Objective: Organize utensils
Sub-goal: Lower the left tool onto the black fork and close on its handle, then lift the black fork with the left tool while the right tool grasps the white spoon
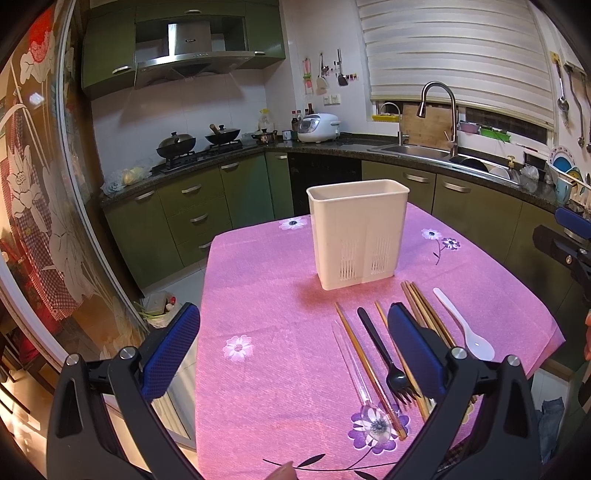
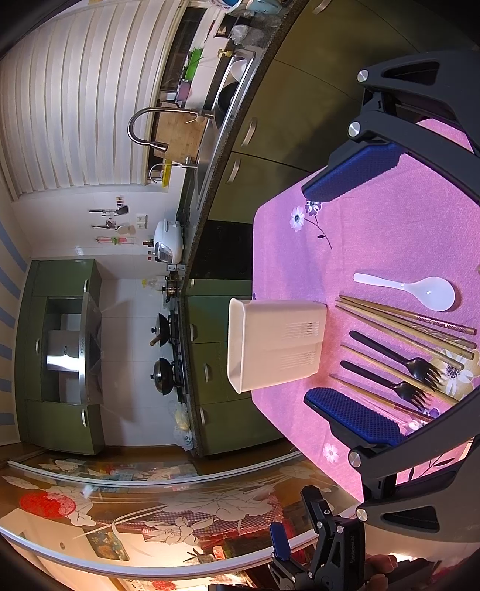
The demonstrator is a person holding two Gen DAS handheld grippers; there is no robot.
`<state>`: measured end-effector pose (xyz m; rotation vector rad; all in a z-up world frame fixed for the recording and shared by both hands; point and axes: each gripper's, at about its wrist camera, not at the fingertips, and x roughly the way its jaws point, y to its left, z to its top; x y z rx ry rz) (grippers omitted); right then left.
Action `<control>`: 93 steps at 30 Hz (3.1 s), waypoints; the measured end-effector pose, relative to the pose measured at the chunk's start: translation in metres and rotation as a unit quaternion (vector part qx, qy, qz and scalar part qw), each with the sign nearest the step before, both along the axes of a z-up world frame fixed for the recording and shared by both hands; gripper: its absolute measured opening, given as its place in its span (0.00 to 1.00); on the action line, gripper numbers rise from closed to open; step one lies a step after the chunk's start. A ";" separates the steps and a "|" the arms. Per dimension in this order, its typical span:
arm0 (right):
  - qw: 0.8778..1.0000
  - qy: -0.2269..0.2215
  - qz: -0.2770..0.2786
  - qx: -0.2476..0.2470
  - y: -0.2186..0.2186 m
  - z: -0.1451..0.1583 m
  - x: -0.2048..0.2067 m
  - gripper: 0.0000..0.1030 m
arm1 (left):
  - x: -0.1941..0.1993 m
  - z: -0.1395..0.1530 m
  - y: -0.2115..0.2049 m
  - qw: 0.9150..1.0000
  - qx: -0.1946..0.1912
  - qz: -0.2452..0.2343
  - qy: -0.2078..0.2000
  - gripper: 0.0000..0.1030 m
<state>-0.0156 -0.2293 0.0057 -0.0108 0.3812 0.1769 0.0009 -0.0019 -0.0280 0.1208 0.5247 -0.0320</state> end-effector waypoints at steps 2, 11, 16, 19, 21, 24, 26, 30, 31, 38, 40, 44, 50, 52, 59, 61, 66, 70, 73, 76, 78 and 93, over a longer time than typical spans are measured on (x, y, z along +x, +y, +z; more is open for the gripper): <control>1.000 0.010 -0.001 0.001 -0.003 -0.002 0.005 0.96 | 0.005 -0.002 0.000 1.000 -0.004 -0.001 0.012 0.94; 0.996 0.089 -0.010 0.026 -0.031 -0.014 0.044 0.96 | 0.057 -0.041 -0.009 0.988 -0.043 -0.007 0.146 0.94; 0.993 0.109 -0.010 0.032 -0.036 -0.025 0.055 0.96 | 0.073 -0.053 -0.032 0.987 -0.020 -0.012 0.162 0.93; 0.992 0.120 -0.009 0.035 -0.038 -0.030 0.060 0.96 | 0.085 -0.061 -0.049 0.986 -0.013 -0.012 0.166 0.79; 0.991 0.125 -0.007 0.036 -0.037 -0.032 0.065 0.96 | 0.096 -0.068 -0.058 0.984 -0.017 -0.009 0.178 0.78; 0.991 0.129 -0.006 0.033 -0.038 -0.036 0.069 0.96 | 0.105 -0.079 -0.067 0.983 -0.021 0.000 0.184 0.72; 0.991 0.133 -0.006 0.032 -0.039 -0.038 0.073 0.96 | 0.111 -0.084 -0.072 0.983 -0.021 0.004 0.185 0.69; 0.989 0.140 -0.008 0.038 -0.043 -0.042 0.083 0.96 | 0.122 -0.091 -0.080 0.981 -0.028 0.002 0.190 0.58; 0.989 0.143 -0.009 0.040 -0.044 -0.044 0.086 0.96 | 0.125 -0.092 -0.081 0.981 -0.028 0.003 0.191 0.56; 0.985 0.166 -0.008 0.049 -0.046 -0.057 0.106 0.96 | 0.147 -0.105 -0.083 0.979 -0.027 0.011 0.202 0.35; 0.984 0.170 -0.009 0.051 -0.046 -0.061 0.111 0.96 | 0.152 -0.108 -0.083 0.977 -0.031 0.009 0.209 0.34; 0.983 0.174 -0.010 0.053 -0.047 -0.064 0.117 0.96 | 0.158 -0.114 -0.084 0.975 -0.035 0.004 0.221 0.34; 0.983 0.175 -0.011 0.055 -0.048 -0.066 0.119 0.96 | 0.165 -0.120 -0.088 0.974 -0.028 -0.001 0.225 0.26; 0.983 0.176 -0.011 0.055 -0.048 -0.067 0.120 0.96 | 0.165 -0.119 -0.086 0.974 -0.027 -0.001 0.225 0.12; 0.982 0.181 -0.004 0.054 -0.044 -0.066 0.120 0.96 | 0.163 -0.118 -0.079 0.973 -0.046 -0.011 0.227 0.11; 0.982 0.181 0.001 0.048 -0.039 -0.065 0.121 0.96 | 0.159 -0.113 -0.078 0.975 -0.045 -0.015 0.217 0.11; 0.981 0.191 0.019 0.028 -0.021 -0.064 0.128 0.96 | 0.150 -0.092 -0.071 0.981 -0.051 -0.021 0.187 0.11; 0.971 0.227 0.074 0.031 -0.002 -0.069 0.141 0.96 | 0.141 -0.075 -0.063 0.984 -0.060 -0.027 0.167 0.10; 0.960 0.254 0.111 0.039 0.011 -0.073 0.154 0.96 | 0.135 -0.065 -0.057 0.985 -0.066 -0.033 0.155 0.10; 0.952 0.264 0.151 0.031 0.024 -0.079 0.164 0.96 | 0.129 -0.059 -0.056 0.986 -0.072 -0.040 0.147 0.10; 0.944 0.280 0.169 0.032 0.030 -0.086 0.170 0.96 | 0.125 -0.054 -0.054 0.986 -0.076 -0.043 0.141 0.10; 0.950 0.294 0.100 -0.027 0.054 -0.103 0.184 0.70 | 0.107 -0.034 -0.048 0.990 -0.075 -0.048 0.107 0.10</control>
